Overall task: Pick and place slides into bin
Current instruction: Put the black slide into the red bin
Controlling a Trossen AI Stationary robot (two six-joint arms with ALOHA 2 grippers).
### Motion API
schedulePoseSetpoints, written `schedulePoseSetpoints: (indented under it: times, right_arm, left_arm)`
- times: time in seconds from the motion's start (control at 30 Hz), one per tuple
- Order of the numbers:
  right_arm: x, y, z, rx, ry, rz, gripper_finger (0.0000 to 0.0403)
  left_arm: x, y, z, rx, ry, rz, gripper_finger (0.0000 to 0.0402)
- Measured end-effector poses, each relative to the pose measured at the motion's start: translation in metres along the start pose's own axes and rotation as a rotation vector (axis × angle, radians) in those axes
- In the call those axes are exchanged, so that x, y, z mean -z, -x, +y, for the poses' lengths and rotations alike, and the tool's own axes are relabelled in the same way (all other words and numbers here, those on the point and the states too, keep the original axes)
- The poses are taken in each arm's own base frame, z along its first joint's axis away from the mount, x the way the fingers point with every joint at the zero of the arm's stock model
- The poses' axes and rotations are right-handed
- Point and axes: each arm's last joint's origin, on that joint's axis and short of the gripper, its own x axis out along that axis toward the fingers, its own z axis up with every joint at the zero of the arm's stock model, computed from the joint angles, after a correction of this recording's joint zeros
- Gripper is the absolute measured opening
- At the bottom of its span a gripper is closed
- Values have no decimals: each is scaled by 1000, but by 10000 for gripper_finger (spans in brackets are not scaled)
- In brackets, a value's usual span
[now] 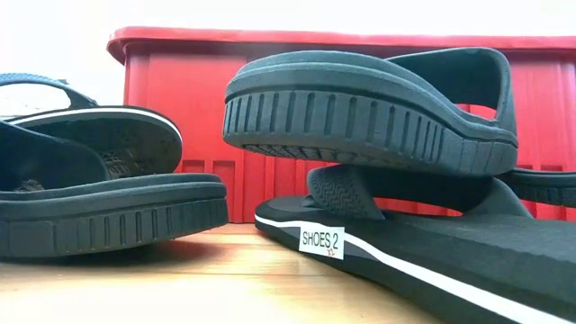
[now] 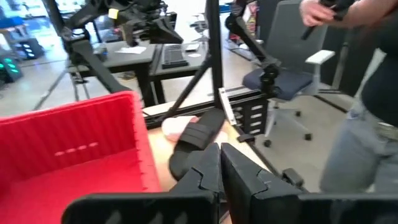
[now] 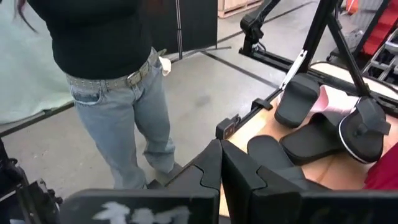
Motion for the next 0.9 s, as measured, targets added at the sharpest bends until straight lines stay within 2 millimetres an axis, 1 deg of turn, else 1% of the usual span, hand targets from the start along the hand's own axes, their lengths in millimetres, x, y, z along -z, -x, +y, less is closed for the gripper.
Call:
schedulePoseSetpoints:
  times: [0.2, 0.3, 0.37, 0.43, 0.5, 0.63, 0.77, 0.9]
  right_arm:
    - [-8, -1, -1, 9, 40, -82, 0]
    - [-10, -5, -1, 11, 59, -87, 0]
    - [-7, -10, -2, 19, 85, -50, 0]
    - [-4, -17, -3, 65, 86, 4, 0]
    - [2, -24, -5, 104, 50, 74, 0]
    - [9, -41, -5, 104, 13, 175, 0]
    - [13, -59, 2, 124, 41, 233, 0]
    - [20, -74, 18, 150, 51, 305, 0]
  left_arm:
    - [0, 0, 0, -16, -9, 1, 28]
    - [0, 0, 0, -16, -8, 1, 27]
    - [0, 0, 0, -17, -3, 0, 24]
    - [0, 0, 0, -17, 0, 0, 21]
    - [0, 0, 0, -17, 1, 0, 16]
    - [0, 0, 1, -17, 2, 0, 4]
    - [0, 0, 1, -17, 2, 0, 4]
    - [0, 0, 1, -17, 2, 0, 16]
